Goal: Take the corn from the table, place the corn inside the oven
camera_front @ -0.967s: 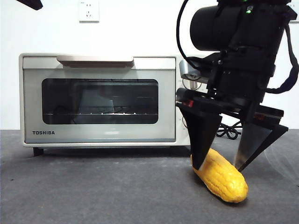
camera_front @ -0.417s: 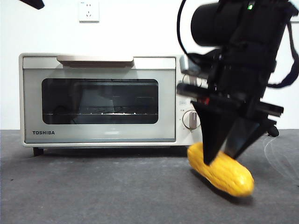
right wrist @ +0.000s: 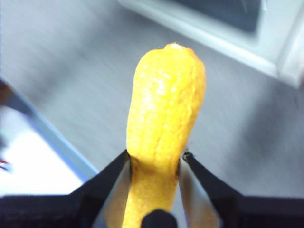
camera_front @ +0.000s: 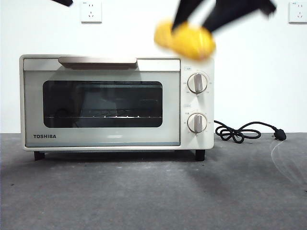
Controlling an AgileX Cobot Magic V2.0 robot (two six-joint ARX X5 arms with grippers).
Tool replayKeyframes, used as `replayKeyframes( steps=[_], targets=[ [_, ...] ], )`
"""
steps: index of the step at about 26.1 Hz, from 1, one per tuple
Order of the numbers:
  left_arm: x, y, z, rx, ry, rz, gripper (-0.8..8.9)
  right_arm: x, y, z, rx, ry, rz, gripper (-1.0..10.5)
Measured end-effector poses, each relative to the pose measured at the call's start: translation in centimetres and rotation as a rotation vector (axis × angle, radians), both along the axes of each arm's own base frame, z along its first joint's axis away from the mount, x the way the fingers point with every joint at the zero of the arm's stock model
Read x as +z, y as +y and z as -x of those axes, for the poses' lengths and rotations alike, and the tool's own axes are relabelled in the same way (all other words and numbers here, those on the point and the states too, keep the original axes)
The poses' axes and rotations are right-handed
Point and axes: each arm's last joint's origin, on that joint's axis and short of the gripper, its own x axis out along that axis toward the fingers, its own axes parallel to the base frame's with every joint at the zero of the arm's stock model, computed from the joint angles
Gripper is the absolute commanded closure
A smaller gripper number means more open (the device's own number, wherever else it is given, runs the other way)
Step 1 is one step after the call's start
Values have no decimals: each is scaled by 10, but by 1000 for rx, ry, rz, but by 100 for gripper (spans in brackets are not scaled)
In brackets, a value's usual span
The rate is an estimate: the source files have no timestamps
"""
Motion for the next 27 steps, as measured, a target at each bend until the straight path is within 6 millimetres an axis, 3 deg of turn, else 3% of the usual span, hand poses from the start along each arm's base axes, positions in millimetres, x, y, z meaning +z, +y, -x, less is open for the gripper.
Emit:
replayKeyframes(
  steps=[6,10,18,27],
  targets=[
    [-20,-7,-23,0,76,-22,819,48,-13,25,35,-116,-145,959],
    [-29,-10,-35,0,97,-29,819,65,-23,36,42,-147,-178,958],
    [-42,-14,-54,56,86,-73,819,70,-33,43,23,-136,-149,958],
    [-46,-15,-56,56,101,-79,819,69,-34,44,23,-125,-135,958]
  ],
)
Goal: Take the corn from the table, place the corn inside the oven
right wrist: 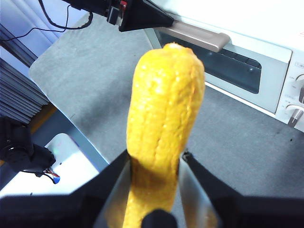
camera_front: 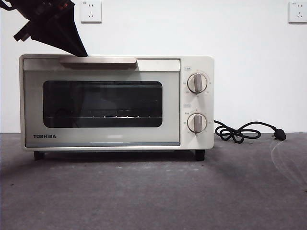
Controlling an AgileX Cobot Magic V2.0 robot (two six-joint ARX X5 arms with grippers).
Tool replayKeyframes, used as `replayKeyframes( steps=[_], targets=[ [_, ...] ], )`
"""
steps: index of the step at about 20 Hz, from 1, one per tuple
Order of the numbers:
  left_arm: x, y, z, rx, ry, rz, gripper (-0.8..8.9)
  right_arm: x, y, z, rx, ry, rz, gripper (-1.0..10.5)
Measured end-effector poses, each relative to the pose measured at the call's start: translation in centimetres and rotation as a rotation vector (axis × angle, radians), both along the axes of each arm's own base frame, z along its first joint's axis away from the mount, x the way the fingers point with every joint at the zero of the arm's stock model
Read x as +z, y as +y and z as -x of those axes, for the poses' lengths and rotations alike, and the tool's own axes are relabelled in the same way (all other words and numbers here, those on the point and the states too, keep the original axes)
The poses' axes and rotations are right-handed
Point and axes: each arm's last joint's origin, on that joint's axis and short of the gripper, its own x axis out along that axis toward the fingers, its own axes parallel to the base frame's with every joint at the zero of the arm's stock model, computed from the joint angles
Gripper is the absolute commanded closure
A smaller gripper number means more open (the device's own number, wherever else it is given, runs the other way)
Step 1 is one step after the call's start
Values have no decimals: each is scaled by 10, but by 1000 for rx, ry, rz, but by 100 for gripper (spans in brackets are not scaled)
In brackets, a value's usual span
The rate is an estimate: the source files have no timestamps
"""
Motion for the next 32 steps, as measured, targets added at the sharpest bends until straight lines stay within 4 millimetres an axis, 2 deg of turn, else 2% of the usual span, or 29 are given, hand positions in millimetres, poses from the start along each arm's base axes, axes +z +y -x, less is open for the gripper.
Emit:
replayKeyframes(
  steps=[14,25,29,32],
  targets=[
    [-2,-2,12,-49,116,-42,819,0,0,0,0,0,-1,958],
    [-27,-12,42,-166,424,-195,819,0,0,0,0,-1,-1,958],
    [-21,-18,50,-206,391,-200,819,0,0,0,-5,-13,7,959],
    [-4,-18,66,-232,310,-181,819,3,1,-2,-18,-53,-12,959]
  ],
)
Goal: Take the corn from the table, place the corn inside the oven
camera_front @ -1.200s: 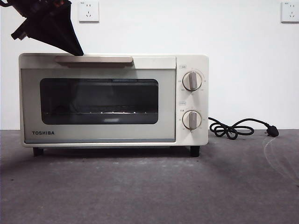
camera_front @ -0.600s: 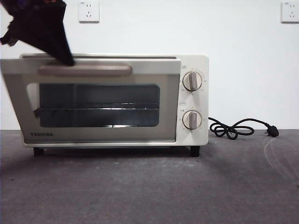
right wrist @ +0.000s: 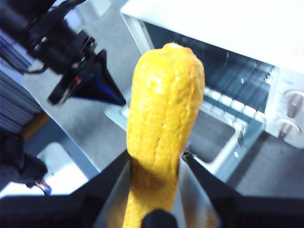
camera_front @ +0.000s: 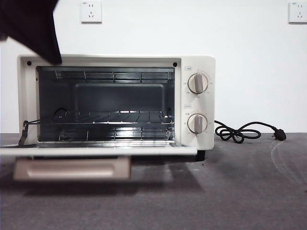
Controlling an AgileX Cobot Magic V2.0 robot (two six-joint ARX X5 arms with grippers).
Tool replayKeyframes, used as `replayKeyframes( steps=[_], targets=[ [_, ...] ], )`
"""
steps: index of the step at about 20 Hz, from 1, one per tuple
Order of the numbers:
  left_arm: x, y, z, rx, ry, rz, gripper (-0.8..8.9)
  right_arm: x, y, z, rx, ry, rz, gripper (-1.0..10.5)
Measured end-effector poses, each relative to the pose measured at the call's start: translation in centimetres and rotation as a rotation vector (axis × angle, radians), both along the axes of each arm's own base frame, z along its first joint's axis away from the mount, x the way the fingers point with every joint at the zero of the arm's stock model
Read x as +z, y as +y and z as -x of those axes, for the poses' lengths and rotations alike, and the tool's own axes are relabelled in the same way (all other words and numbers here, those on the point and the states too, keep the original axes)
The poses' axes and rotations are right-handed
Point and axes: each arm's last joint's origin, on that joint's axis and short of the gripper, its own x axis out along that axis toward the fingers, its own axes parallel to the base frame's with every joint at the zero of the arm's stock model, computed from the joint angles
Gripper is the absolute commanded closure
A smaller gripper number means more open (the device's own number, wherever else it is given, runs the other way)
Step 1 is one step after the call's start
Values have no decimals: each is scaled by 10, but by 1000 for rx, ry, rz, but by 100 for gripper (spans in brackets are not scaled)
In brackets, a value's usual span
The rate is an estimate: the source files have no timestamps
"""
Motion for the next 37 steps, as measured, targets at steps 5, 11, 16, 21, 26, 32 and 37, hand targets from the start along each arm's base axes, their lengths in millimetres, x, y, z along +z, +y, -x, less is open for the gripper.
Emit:
replayKeyframes(
  steps=[5,11,16,21,26,32,37],
  targets=[
    [40,11,34,-10,-239,109,819,3,19,-7,39,-67,-49,959],
    [78,43,85,149,-538,98,819,-12,77,-10,113,-167,-30,959],
    [85,65,122,222,-616,82,819,-38,120,-23,94,-254,72,959],
    [85,81,148,301,-666,31,819,-59,143,-38,65,-328,154,959],
    [68,89,160,356,-675,0,820,-78,161,-51,6,-443,261,959],
    [25,90,163,366,-597,-38,820,-102,180,-63,50,-558,394,959],
    [9,89,160,368,-549,-63,820,-128,192,-70,152,-615,550,959]
  ],
)
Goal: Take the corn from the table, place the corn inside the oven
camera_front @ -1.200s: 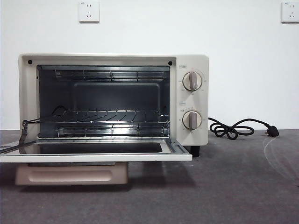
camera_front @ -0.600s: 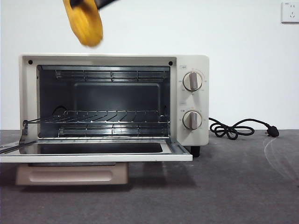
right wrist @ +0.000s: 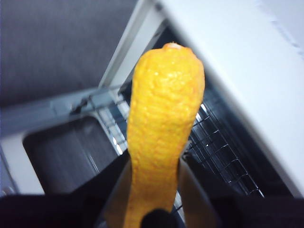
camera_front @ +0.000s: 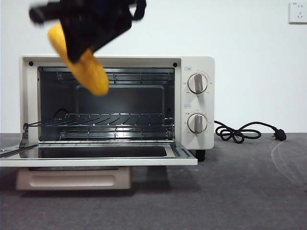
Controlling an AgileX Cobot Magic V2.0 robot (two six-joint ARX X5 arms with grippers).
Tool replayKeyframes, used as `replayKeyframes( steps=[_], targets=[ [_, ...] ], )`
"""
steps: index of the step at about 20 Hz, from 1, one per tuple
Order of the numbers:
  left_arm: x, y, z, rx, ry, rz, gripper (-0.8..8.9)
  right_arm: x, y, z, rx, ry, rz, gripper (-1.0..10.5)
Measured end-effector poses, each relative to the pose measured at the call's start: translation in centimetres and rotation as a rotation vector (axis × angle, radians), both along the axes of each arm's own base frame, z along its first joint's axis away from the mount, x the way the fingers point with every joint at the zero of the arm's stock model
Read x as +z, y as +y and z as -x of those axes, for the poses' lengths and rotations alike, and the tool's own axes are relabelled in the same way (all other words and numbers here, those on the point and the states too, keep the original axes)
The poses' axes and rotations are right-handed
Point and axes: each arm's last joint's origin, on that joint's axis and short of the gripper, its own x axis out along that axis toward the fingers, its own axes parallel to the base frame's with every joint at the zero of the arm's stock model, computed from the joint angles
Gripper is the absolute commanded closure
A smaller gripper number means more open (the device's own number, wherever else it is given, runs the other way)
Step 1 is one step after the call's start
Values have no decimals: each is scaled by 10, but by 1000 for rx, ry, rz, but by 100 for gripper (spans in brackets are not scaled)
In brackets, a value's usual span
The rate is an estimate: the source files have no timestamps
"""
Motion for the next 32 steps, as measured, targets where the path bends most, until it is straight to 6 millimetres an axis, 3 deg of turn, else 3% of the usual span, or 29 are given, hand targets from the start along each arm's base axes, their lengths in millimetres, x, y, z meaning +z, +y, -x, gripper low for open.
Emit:
replayKeyframes(
  steps=[7,15,17,19,23,32],
  targets=[
    [2,0,-1,6,-20,20,820,-41,11,-21,-8,-141,289,959],
    [2,-1,-1,-2,-17,25,819,-60,11,-48,-58,-254,406,938],
    [2,-1,-1,-2,-17,25,819,-60,9,-51,-48,-248,409,900],
    [2,-1,-1,-2,-17,26,819,-60,9,-51,-43,-246,412,743],
    [2,-1,-1,-2,-17,26,819,-61,8,-51,-44,-238,414,588],
    [2,-1,-1,-2,-21,27,819,-60,10,-48,-115,-252,400,568]
  ],
)
